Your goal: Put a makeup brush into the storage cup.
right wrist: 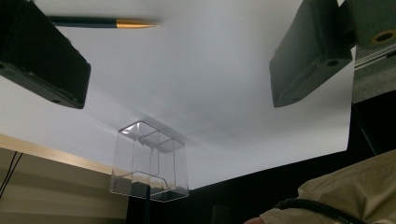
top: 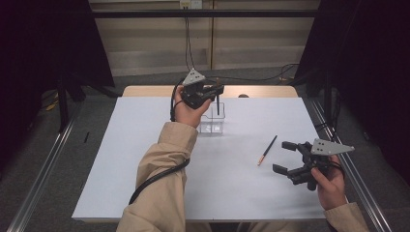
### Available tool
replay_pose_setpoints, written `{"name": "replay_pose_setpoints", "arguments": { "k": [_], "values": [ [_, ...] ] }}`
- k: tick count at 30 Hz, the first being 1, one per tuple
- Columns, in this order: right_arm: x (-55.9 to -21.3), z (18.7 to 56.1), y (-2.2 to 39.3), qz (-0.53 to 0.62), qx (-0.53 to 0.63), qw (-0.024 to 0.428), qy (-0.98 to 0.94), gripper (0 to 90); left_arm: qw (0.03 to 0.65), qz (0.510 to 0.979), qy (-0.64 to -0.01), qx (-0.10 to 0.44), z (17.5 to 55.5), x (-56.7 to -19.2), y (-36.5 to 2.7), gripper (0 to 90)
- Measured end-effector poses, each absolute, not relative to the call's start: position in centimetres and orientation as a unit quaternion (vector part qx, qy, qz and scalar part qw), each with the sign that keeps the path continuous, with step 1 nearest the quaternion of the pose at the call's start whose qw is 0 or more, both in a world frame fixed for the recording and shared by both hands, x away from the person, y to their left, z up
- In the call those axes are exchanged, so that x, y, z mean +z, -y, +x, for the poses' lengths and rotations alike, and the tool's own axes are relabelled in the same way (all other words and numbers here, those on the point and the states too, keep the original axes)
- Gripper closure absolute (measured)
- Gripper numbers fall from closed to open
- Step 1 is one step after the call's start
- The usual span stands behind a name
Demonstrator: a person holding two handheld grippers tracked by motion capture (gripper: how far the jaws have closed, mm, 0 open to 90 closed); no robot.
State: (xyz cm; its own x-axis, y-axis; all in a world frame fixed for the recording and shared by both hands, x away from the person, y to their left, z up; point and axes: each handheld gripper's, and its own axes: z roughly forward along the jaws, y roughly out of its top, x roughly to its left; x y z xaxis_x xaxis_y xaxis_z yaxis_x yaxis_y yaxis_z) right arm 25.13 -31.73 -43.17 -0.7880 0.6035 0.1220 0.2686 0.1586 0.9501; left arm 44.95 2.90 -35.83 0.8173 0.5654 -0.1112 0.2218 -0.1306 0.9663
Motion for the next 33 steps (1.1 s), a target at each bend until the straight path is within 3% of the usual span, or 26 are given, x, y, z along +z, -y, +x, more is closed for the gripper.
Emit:
{"name": "replay_pose_setpoints", "arguments": {
  "k": [33],
  "values": [
    [-43.2, 25.1, 31.8, 0.29, 0.579, 0.147, -0.748, 4.6, 0.583, 0.744, -0.287, 0.158, 46.4, -38.0, -2.1, 82.7]
  ]
}}
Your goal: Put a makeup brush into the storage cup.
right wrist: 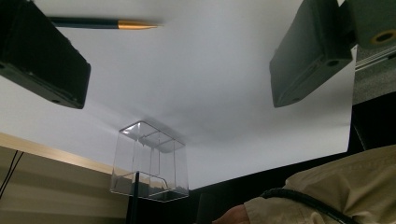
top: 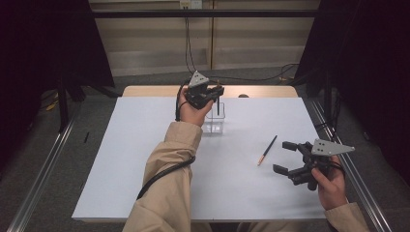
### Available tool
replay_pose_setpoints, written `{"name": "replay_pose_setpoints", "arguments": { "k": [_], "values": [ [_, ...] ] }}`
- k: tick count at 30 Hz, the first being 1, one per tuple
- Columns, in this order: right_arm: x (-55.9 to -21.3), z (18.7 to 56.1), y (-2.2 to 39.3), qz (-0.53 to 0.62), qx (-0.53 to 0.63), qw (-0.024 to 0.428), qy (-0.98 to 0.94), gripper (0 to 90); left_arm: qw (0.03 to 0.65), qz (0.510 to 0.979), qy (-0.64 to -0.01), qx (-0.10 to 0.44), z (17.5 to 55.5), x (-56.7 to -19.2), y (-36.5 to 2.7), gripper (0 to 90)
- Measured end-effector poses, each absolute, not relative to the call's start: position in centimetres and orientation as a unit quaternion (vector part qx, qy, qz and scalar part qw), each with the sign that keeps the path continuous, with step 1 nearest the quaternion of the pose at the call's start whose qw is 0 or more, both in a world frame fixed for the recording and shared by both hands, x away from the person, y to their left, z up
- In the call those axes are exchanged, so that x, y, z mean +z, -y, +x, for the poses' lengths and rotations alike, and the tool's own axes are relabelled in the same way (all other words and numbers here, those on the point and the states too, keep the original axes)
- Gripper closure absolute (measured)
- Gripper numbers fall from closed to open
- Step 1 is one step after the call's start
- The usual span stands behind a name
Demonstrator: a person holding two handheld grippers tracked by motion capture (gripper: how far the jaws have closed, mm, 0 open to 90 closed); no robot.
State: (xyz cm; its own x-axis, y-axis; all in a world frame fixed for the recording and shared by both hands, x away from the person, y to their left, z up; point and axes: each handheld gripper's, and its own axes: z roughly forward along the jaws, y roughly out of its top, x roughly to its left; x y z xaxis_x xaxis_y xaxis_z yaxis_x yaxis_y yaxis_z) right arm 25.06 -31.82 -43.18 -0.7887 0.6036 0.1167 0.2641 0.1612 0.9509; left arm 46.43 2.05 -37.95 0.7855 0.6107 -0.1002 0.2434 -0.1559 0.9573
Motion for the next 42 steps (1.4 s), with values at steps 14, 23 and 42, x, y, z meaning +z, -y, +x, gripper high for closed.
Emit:
{"name": "replay_pose_setpoints", "arguments": {
  "k": [14, 23, 42],
  "values": [
    [-43.2, 25.1, 31.9, 0.29, 0.579, 0.146, -0.747, 4.6, 0.578, 0.747, -0.288, 0.159, 46.3, -38.8, -2.1, 82.6],
    [-43.2, 25.0, 31.9, 0.291, 0.58, 0.146, -0.747, 4.6, 0.576, 0.748, -0.29, 0.158, 46.3, -39.1, -2.0, 82.6],
    [-43.2, 25.0, 31.8, 0.289, 0.577, 0.146, -0.75, 4.6, 0.568, 0.754, -0.292, 0.153, 46.0, -40.2, -2.2, 81.6]
  ]
}}
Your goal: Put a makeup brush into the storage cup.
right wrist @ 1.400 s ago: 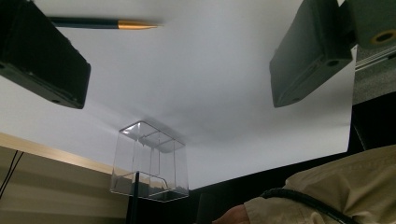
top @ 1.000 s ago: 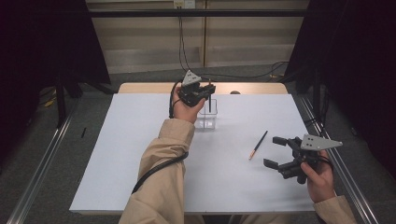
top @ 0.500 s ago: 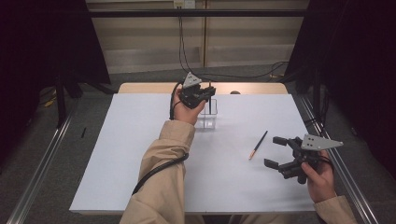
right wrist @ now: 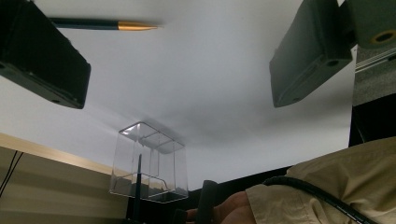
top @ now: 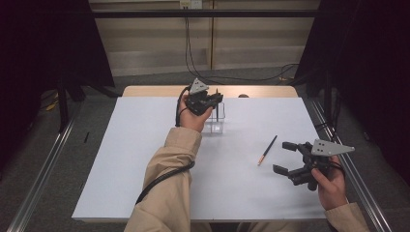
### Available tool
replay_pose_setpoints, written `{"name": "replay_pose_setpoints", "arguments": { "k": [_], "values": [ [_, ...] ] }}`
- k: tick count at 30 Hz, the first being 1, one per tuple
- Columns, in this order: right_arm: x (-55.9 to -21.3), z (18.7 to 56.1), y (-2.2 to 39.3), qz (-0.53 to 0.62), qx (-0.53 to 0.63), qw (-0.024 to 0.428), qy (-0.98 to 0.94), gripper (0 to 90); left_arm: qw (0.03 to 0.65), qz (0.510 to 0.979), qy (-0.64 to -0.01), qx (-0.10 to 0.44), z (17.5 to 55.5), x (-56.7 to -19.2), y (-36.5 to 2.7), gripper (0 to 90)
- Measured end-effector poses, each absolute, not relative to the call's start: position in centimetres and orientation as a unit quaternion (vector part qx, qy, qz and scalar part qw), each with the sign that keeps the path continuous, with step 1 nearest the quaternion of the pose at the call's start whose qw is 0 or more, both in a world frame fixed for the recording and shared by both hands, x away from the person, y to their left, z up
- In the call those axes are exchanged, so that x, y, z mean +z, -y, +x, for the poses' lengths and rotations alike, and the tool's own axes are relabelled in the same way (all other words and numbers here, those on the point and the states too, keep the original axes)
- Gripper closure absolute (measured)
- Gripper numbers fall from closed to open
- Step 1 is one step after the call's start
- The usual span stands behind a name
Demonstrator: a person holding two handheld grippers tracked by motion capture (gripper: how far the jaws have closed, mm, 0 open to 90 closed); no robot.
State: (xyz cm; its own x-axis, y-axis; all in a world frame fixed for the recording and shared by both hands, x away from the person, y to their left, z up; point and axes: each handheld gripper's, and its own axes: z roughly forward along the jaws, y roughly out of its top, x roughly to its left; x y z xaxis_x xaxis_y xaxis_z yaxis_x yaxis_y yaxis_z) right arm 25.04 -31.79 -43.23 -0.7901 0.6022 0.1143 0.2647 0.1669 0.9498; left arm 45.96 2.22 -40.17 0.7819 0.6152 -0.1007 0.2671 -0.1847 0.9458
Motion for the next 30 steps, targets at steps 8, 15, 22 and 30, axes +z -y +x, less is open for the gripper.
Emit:
{"name": "replay_pose_setpoints", "arguments": {
  "k": [8, 15, 22, 30],
  "values": [
    [-43.2, 25.1, 31.8, 0.289, 0.576, 0.147, -0.75, 4.6, 0.575, 0.749, -0.296, 0.144, 45.9, -40.3, -2.4, 58.1],
    [-43.2, 25.1, 31.7, 0.288, 0.575, 0.147, -0.751, 4.6, 0.575, 0.743, -0.311, 0.142, 45.4, -39.6, -3.2, 25.2],
    [-43.2, 25.1, 31.4, 0.287, 0.574, 0.147, -0.753, 4.6, 0.587, 0.738, -0.304, 0.134, 44.4, -39.2, -4.2, 17.2],
    [-43.3, 25.1, 31.2, 0.286, 0.572, 0.145, -0.755, 4.6, 0.594, 0.737, -0.296, 0.129, 43.2, -39.1, -5.2, 13.9]
  ]
}}
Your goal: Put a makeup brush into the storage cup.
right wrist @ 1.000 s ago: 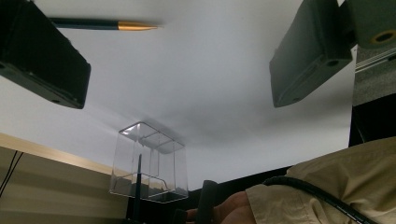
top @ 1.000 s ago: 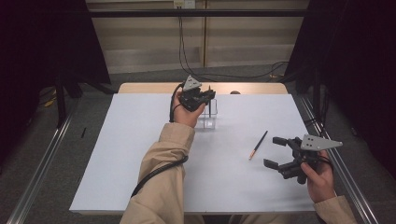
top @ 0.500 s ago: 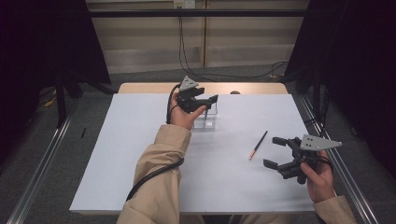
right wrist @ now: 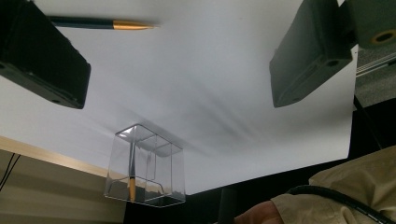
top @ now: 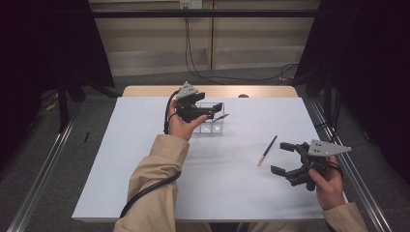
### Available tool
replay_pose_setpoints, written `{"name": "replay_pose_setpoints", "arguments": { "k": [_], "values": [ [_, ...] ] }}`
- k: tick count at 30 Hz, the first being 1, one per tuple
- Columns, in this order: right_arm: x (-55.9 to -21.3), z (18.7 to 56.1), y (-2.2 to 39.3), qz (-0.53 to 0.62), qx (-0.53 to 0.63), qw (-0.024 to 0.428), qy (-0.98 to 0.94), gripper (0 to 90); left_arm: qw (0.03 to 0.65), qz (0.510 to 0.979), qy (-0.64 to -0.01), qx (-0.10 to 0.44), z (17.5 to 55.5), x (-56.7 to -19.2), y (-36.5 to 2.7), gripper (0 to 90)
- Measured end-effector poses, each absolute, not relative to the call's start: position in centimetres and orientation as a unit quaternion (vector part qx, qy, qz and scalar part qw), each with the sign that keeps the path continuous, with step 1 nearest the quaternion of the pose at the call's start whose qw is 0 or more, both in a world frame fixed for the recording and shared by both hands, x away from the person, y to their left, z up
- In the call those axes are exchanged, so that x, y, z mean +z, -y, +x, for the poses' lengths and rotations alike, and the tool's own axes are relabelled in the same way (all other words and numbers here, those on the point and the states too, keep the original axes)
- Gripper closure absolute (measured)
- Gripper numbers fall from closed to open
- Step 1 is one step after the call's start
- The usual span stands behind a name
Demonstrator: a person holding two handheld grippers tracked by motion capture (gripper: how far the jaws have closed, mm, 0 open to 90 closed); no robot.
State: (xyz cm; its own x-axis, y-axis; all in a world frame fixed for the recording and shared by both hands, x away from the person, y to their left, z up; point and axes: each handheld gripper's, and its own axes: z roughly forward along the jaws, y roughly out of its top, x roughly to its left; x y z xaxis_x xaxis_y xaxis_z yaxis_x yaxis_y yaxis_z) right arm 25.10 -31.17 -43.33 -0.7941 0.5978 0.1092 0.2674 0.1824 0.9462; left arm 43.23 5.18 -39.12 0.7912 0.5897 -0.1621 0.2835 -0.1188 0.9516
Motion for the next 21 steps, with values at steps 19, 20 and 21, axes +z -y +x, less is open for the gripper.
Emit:
{"name": "replay_pose_setpoints", "arguments": {
  "k": [19, 20, 21],
  "values": [
    [-43.5, 25.1, 30.9, 0.285, 0.568, 0.142, -0.759, 4.6, 0.614, 0.726, -0.29, 0.109, 40.6, -39.3, -7.7, 2.8],
    [-43.5, 25.1, 30.9, 0.286, 0.568, 0.142, -0.759, 4.6, 0.613, 0.728, -0.288, 0.108, 40.5, -39.3, -7.8, 1.2],
    [-43.5, 25.1, 30.9, 0.285, 0.568, 0.142, -0.759, 4.6, 0.614, 0.728, -0.285, 0.107, 40.4, -39.2, -7.9, 0.8]
  ]
}}
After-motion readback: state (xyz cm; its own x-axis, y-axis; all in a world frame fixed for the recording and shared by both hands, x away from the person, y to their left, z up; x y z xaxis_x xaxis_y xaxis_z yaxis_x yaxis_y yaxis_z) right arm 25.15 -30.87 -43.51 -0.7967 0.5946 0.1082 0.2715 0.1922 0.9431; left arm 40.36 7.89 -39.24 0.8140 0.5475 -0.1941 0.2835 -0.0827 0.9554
